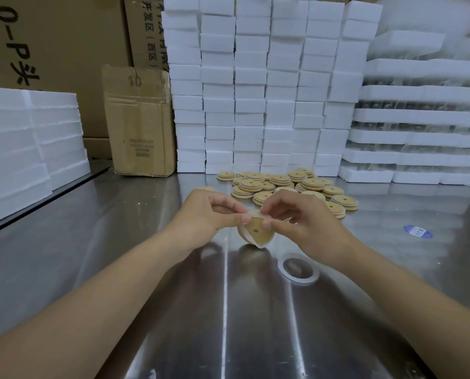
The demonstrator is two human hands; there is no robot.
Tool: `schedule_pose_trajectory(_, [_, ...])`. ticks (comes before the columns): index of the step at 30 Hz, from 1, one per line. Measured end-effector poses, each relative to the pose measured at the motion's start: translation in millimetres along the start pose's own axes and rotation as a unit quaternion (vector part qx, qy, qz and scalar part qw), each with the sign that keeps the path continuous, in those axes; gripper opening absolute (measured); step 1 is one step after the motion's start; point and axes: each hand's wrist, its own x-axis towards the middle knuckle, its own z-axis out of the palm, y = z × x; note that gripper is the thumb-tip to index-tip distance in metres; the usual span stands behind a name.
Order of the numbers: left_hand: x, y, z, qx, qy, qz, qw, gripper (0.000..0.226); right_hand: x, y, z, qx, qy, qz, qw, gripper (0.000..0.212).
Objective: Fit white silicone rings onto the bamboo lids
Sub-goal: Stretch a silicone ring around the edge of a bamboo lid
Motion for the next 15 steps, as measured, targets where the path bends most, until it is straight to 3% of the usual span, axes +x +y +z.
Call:
schedule_pose_trajectory(7, [-0.6, 0.2, -4.9, -0.06, 0.002, -0.152, 0.987, 0.015, 1.3, -2.3, 1.6, 0.0, -0.003, 0.0, 1.0, 0.02])
schedule_pose_trajectory(15, [-3.1, 4.0, -6.7, -0.023, -0.028, -0.146, 0.989, 0.022, -2.8, -1.2, 2.8, -0.003, -0.009, 0.007, 1.0, 0.024])
